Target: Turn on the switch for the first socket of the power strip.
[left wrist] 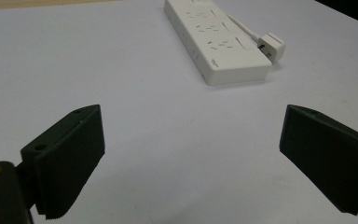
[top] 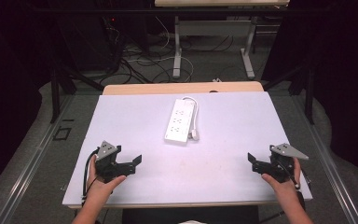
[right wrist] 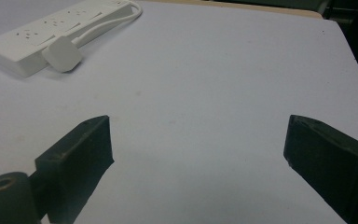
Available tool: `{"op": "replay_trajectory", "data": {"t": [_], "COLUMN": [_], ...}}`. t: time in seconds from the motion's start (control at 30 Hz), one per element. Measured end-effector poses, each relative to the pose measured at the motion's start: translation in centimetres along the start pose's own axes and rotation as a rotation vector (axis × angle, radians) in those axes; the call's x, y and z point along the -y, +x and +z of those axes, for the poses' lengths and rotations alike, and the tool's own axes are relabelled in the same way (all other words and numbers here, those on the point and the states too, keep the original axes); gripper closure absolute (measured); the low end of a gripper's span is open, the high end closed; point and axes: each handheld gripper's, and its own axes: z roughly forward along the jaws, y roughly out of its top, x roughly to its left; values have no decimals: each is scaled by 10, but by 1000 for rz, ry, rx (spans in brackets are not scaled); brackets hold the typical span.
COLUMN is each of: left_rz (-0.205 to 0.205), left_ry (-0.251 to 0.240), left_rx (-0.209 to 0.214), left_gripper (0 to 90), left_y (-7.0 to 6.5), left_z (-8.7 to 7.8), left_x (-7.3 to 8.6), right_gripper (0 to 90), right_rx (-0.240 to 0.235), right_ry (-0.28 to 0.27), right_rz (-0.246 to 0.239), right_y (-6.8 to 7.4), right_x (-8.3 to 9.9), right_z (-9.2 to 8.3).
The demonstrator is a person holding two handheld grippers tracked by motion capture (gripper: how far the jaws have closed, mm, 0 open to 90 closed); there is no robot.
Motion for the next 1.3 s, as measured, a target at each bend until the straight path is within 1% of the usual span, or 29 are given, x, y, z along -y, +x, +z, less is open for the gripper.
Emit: {"op": "replay_trajectory", "data": {"t": [0.13, 0.17, 0.23, 0.27, 0.3, 0.33, 0.37, 0.4, 0.47, 0.53, 0.57, 0.6, 0.67, 0.73, 0.8, 0.9, 0.93, 0.97, 1.0, 1.1, 1.13, 1.17, 1.2, 1.3], "left_rz": [9, 20, 13, 27, 31, 46, 46, 56, 56, 62, 62, 61, 59, 68, 90, 97, 99, 110, 110, 112, 112, 119, 110, 103], "left_ry": [7, 7, 5, 11, 14, 19, 19, 25, 28, 33, 33, 33, 33, 39, 44, 49, 55, 68, 68, 77, 81, 88, 88, 88], "left_rx": [13, 14, 22, 19, 22, 20, 20, 20, 23, 32, 32, 44, 48, 51, 50, 52, 55, 56, 56, 63, 62, 61, 69, 70], "left_gripper": [106, 106, 117, 117, 143, 151, 156, 162, 164, 174, 182, 194, 224, 233, 260, 283, 294, 308, 316, 320, 320, 320, 320, 320], "left_y": [-7, -8, -11, -12, -12, -13, -13, -15, -16, -18, -18, -20, -22, -25, -28, -30, -31, -33, -33, -35, -36, -36, -38, -38], "left_z": [2, 2, 4, 4, 4, 4, 4, 5, 6, 7, 7, 7, 8, 9, 10, 10, 11, 12, 12, 14, 14, 15, 16, 17], "left_x": [-1, -1, 0, 0, 0, 0, 0, 0, 0, 0, 0, -1, -1, -1, -3, -3, -4, -5, -5, -9, -10, -11, -14, -17], "right_gripper": [74, 74, 75, 75, 75, 75, 75, 75, 75, 75, 75, 75, 77, 78, 79, 79, 79, 80, 80, 81, 81, 81, 82, 83], "right_rx": [4, 4, 5, 5, 1, -2, -5, -5, -6, -6, -8, -6, -7, -3, 1, 4, 3, 1, -1, -3, 2, 4, 4, 5], "right_ry": [10, 10, 15, 15, 8, -3, 1, 1, 0, 11, 13, 19, 13, 11, 8, 15, 11, 17, 10, 6, 10, -1, 1, 3], "right_rz": [1, 1, 3, 3, 2, -4, 1, 2, -8, -2, -1, -2, -5, 0, -7, -7, -11, -11, -16, -9, -15, -13, -15, -18], "right_y": [0, 0, 1, 1, 1, 1, 2, 3, 2, 3, 3, 3, 3, 4, 4, 5, 5, 6, 6, 8, 8, 8, 8, 8], "right_x": [0, 0, 1, 1, 1, 1, 1, 2, 2, 2, 2, 2, 2, 3, 3, 3, 3, 3, 3, 3, 3, 3, 3, 3], "right_z": [0, 0, 1, 1, 2, 4, 3, 4, 4, 4, 4, 4, 5, 5, 6, 5, 6, 5, 6, 7, 7, 7, 7, 7]}}
